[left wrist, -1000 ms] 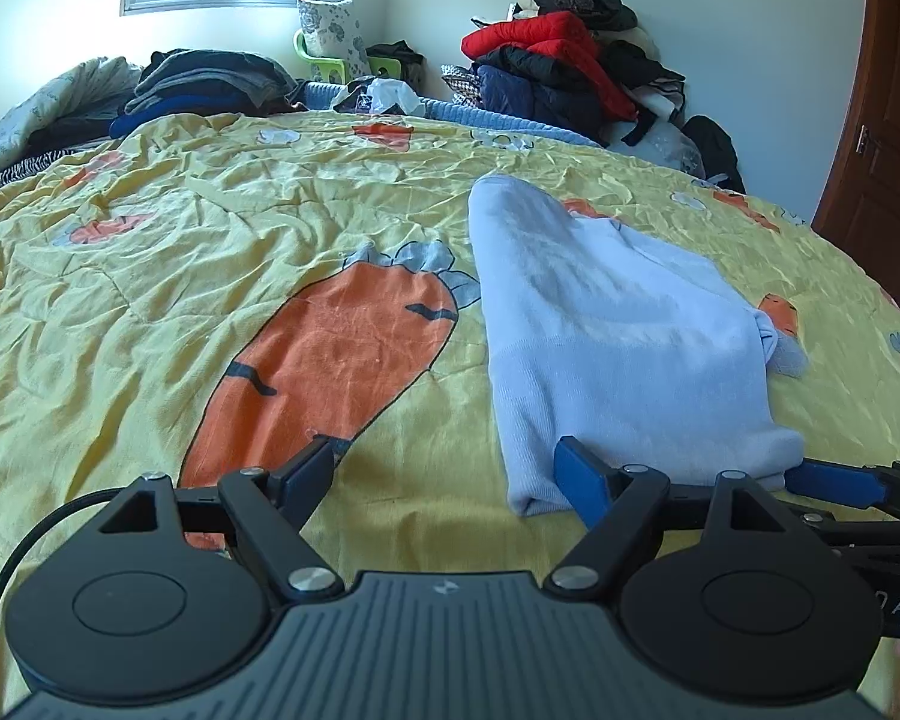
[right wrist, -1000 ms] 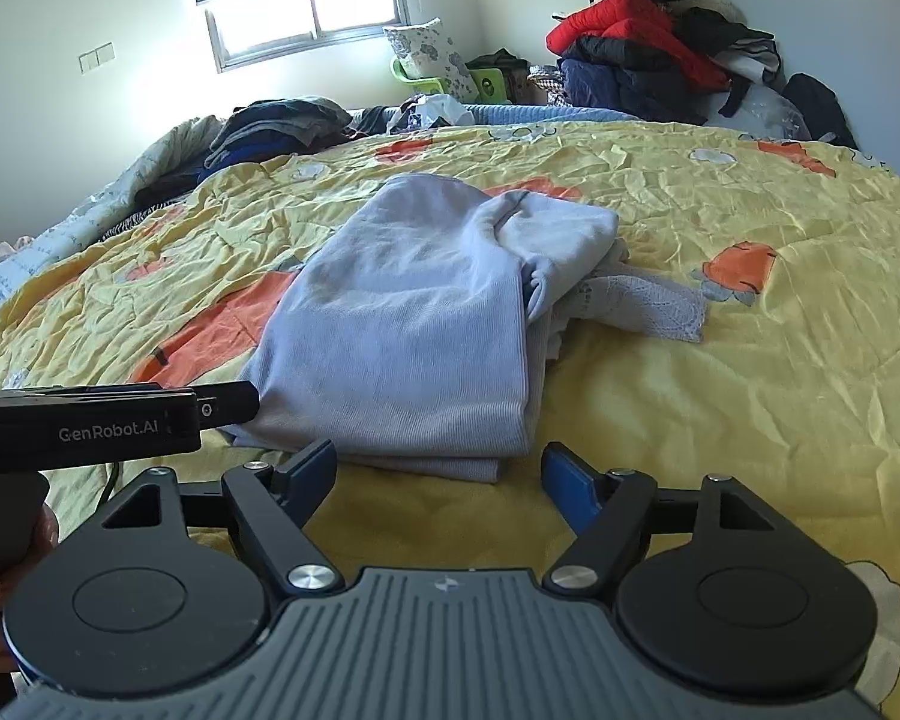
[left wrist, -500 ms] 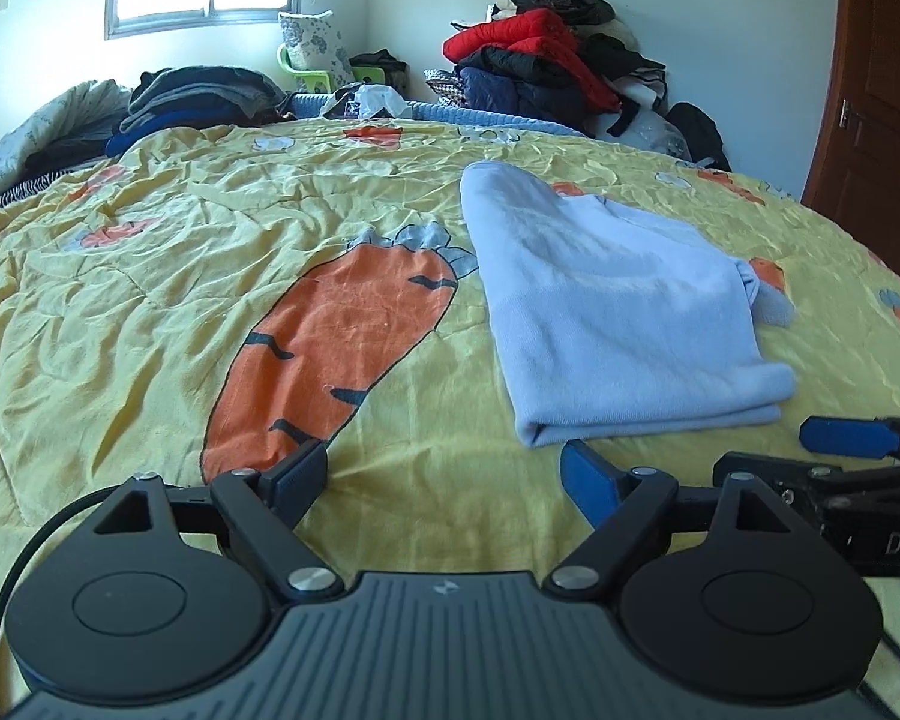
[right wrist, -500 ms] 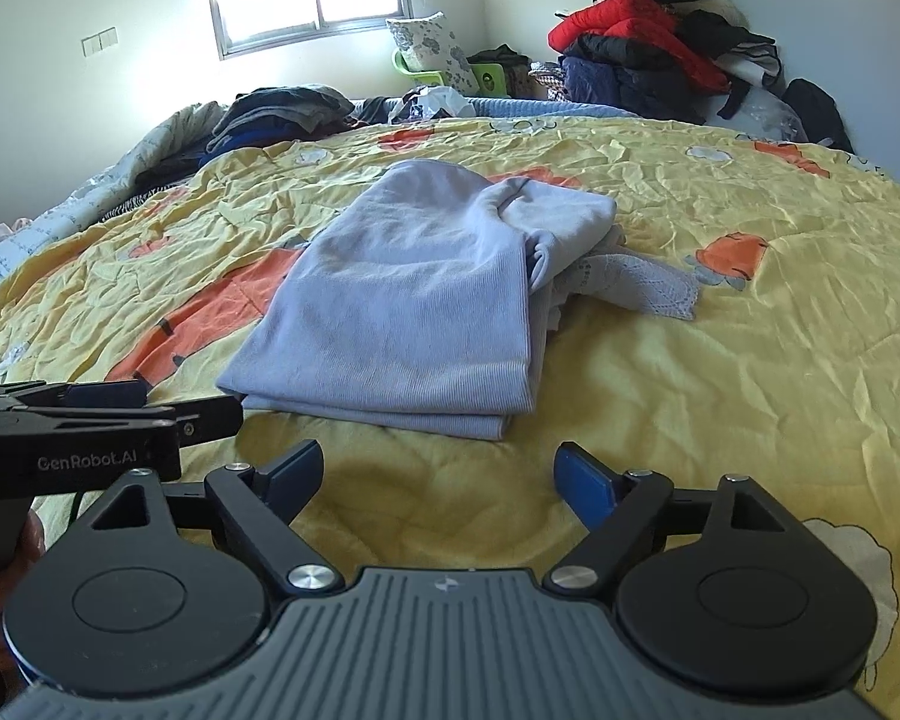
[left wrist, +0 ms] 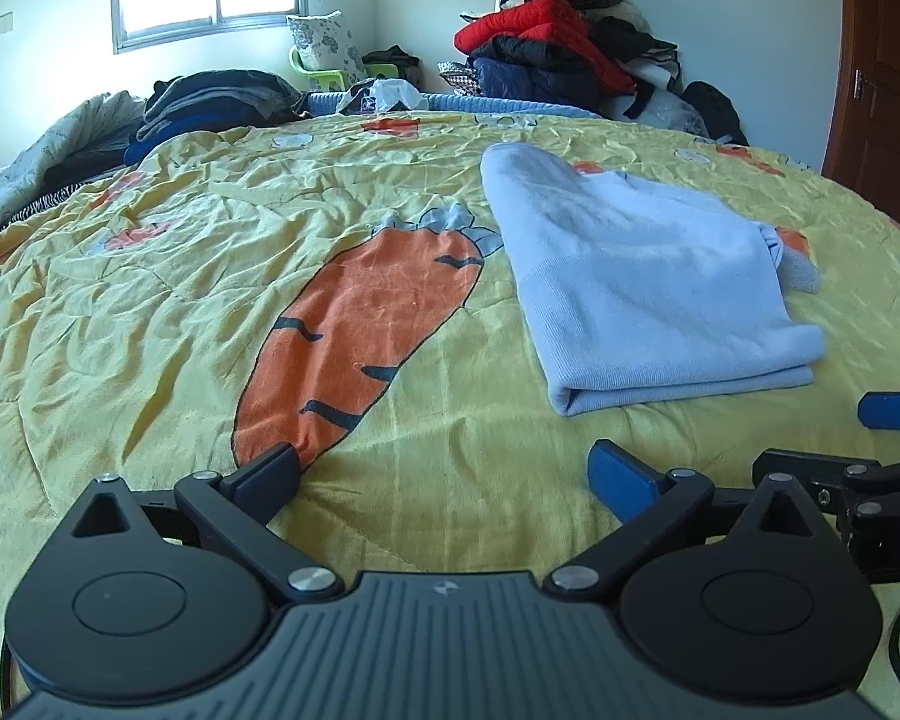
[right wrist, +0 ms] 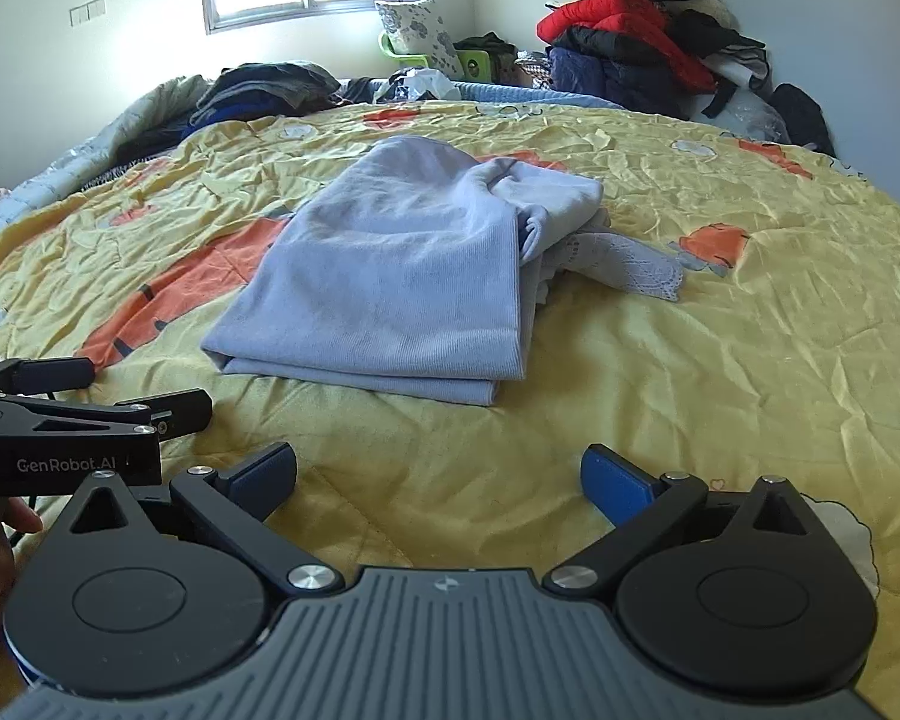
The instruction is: Fold small clothes
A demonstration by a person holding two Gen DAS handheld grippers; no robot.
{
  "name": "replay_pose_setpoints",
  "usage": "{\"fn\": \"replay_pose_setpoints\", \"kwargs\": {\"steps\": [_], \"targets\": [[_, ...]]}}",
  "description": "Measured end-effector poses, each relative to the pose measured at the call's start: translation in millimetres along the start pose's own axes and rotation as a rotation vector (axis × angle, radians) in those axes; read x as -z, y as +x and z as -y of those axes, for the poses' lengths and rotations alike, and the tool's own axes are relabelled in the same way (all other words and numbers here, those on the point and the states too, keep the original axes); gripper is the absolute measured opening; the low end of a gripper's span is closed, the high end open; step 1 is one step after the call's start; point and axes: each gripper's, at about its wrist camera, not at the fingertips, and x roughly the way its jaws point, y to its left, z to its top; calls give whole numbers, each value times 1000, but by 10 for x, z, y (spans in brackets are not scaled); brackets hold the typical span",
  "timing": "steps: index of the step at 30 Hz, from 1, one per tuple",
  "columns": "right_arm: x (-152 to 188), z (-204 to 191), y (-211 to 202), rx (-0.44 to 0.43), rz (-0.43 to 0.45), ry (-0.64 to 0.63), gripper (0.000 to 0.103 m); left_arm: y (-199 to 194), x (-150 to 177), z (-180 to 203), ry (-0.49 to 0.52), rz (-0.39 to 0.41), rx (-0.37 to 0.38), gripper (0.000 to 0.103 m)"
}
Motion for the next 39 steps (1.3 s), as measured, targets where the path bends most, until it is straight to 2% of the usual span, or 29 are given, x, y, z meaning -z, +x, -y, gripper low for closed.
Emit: {"fn": "replay_pose_setpoints", "kwargs": {"steps": [11, 17, 23, 27, 39], "targets": [[-23, 166, -28, 6, -12, 56, 102, 4, 5, -13, -5, -1, 4, 103], [-24, 58, 14, 25, -12, 25, 102, -1, 3, -5, -5, -1, 5, 103], [-13, 162, 16, 45, -10, 31, 102, -6, 13, -7, 0, -1, 8, 103], [23, 95, 50, 68, -9, -44, 103, -7, 14, -3, -1, -1, 7, 103], [56, 112, 36, 59, 19, -45, 103, -6, 13, -3, -1, -1, 7, 103]]}}
